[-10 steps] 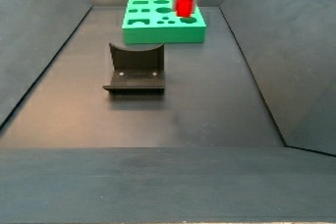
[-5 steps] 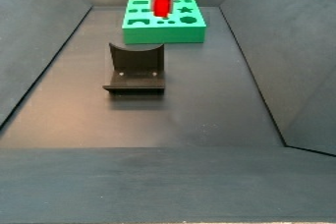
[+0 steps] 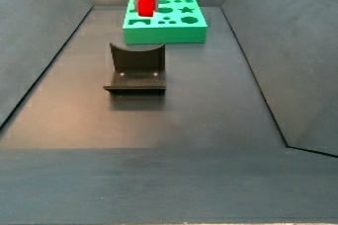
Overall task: Pick up the double-square object. Move up. Rotate the double-square object. Place the double-square object on the fixture. Regrasp the double-square object. Move to above the board. Insert the double-square object.
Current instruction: Place the double-square object on the fixture.
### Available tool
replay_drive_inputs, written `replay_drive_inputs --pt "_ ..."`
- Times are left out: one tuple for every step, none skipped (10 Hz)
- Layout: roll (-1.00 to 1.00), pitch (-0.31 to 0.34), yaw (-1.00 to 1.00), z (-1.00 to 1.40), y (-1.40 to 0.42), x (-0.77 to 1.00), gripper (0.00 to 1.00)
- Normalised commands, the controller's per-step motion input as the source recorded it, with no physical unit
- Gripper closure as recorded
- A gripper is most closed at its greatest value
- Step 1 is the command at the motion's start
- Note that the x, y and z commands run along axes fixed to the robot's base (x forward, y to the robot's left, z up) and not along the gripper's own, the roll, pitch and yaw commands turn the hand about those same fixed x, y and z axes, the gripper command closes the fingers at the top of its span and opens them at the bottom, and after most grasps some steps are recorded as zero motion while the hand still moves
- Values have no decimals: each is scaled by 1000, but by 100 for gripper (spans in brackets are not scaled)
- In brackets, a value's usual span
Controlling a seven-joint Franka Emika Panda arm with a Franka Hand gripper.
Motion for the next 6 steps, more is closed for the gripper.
replay_drive_inputs --pt "-1000 289 49 24 127 433 100" --pt "-1000 303 17 22 89 331 100" --pt "-1000 315 -11 9 73 252 100" --pt "-1000 329 -62 -1 61 155 100" --pt "-841 285 -93 -1 58 89 100" --pt "-608 197 -126 -1 51 62 100"
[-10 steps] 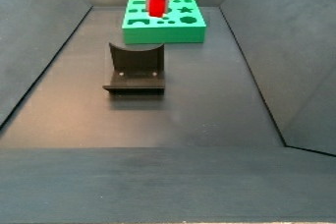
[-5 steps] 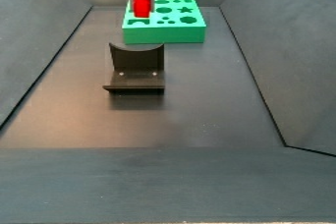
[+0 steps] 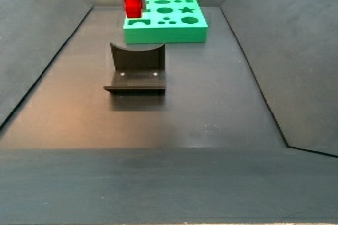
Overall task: Pick up the double-square object. Move up. Rotate the double-square object. Place the double-square object on the fixture. Regrasp the double-square object. Move to above the board. Insert the double-square object.
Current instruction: Place the double-square object on the fixture.
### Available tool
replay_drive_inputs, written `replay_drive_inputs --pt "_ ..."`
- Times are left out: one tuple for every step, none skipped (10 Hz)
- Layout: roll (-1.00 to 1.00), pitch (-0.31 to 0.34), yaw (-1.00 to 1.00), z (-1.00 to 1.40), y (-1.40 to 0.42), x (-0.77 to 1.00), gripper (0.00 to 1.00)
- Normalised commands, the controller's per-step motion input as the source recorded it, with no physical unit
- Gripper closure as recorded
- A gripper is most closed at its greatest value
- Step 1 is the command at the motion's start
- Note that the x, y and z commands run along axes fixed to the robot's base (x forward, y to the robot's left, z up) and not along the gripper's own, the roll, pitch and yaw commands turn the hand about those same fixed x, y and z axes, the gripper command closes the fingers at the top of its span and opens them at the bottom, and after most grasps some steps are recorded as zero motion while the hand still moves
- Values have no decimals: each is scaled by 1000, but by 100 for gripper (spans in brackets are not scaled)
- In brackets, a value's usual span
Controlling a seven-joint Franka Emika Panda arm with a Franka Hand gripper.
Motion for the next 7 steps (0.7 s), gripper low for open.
replay_drive_inputs --pt "-485 162 -135 -3 49 65 100" --pt "-284 121 -132 -3 35 74 100" --pt "-212 95 -123 5 34 68 100" --pt "-1000 55 -155 -1000 64 100 100" --pt "-1000 49 -155 -1000 66 104 100" --pt "-1000 60 -153 -1000 76 114 100" --pt "-1000 72 -156 -1000 75 123 100"
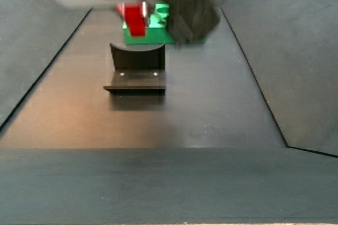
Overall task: Pick up the double-square object. Move up. Rotate the double-square object. Place the double-square object on the fixture. Regrasp the double-square object. Move to above the board. Insert the double-square object.
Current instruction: Place the double-square object on the fixture.
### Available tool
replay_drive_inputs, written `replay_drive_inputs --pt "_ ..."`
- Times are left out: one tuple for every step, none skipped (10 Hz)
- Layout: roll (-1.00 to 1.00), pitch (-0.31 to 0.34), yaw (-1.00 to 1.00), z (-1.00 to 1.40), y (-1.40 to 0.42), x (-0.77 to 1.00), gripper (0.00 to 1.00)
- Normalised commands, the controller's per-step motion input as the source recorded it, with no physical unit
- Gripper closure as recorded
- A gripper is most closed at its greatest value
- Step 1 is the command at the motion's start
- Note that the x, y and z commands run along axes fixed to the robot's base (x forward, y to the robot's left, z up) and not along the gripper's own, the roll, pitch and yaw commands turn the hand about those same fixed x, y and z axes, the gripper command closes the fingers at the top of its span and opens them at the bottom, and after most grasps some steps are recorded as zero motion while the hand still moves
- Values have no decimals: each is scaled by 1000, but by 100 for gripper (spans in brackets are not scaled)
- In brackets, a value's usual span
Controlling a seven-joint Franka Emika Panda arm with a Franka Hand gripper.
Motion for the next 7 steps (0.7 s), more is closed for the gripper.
replay_drive_inputs --pt "-1000 74 -162 -1000 83 130 100" --pt "-951 66 -174 -1000 90 140 100" --pt "-784 50 -162 -1000 97 151 100" --pt "-618 36 -146 -1000 104 160 100" --pt "-396 26 -128 -1000 115 173 100" --pt "-274 20 -113 -1000 110 185 100" --pt "-226 16 -105 -1000 112 187 100"
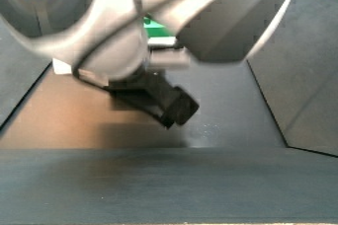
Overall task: Pick up the double-square object. Move up. Rotate the double-square object. Place the double-square object on the fixture. Regrasp the double-square object. Move to above the board. Insert the double-square object.
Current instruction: Place the double-square object on the fixture, then regrasp the double-square object.
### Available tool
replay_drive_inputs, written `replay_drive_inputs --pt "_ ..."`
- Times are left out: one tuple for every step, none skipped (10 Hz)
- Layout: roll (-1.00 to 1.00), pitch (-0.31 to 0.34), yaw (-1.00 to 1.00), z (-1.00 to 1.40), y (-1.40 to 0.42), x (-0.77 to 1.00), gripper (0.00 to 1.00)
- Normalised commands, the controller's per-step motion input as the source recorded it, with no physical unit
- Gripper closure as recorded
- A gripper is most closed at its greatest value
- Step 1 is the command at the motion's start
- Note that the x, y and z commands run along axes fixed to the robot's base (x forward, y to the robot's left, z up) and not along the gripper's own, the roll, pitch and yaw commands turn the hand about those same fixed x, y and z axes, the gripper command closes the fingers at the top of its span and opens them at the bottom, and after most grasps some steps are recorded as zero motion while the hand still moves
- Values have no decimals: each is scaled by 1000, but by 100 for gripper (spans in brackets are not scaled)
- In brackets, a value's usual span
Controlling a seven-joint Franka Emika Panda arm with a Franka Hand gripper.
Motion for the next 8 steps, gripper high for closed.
replay_drive_inputs --pt "-183 7 -92 -739 94 146 100" --pt "-161 -3 -79 -497 73 112 100" --pt "-121 -8 -68 -474 59 80 100" --pt "-119 -10 -64 -474 54 76 100" --pt "0 0 0 -167 -500 0 100" --pt "0 0 0 0 0 0 0" --pt "-20 -35 -1 1000 0 0 0" --pt "-17 -31 5 1000 -2 -7 0"
